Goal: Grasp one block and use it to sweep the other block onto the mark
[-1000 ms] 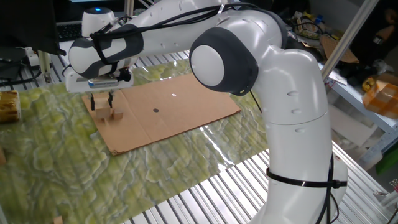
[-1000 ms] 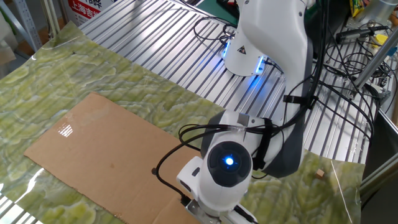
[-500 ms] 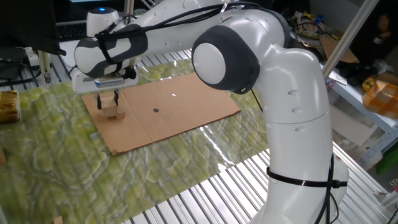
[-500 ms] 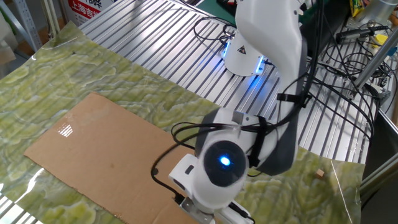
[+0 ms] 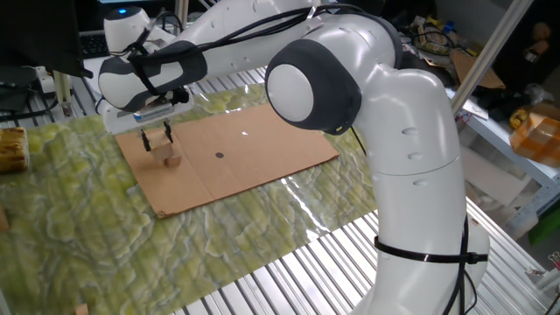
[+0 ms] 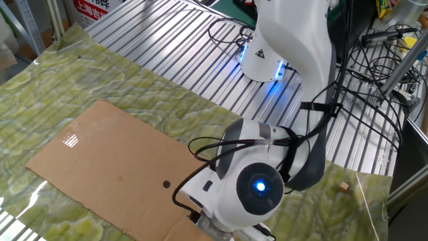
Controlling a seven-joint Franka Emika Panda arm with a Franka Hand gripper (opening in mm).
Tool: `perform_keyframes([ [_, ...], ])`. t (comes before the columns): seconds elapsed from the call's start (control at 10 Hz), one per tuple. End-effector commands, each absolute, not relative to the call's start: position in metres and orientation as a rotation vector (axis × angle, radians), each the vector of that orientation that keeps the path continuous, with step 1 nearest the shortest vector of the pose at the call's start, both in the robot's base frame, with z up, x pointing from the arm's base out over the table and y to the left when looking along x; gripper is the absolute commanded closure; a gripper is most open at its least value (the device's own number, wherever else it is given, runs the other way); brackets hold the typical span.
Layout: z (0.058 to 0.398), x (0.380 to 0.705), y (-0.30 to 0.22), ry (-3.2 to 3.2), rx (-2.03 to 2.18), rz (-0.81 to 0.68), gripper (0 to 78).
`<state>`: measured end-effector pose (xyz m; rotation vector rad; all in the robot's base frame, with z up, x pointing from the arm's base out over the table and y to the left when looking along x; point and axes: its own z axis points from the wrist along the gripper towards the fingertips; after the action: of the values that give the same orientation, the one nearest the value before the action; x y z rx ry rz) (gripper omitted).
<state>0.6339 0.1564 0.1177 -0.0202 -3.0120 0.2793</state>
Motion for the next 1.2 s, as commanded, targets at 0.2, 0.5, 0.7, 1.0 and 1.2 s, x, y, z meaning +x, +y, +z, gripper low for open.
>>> perform_keyframes([
  [0.2, 0.116, 0.634, 0.164, -2.975, -0.243, -0.311, 76.4],
  [0.5, 0.107, 0.632, 0.163, -2.975, -0.216, -0.298, 76.4],
  [0.7, 0.096, 0.628, 0.148, -2.995, -0.142, -0.237, 76.4],
  [1.0, 0.092, 0.631, 0.127, -3.013, -0.066, -0.13, 76.4],
  [1.2, 0.105, 0.631, 0.126, -3.006, -0.04, -0.063, 76.4],
])
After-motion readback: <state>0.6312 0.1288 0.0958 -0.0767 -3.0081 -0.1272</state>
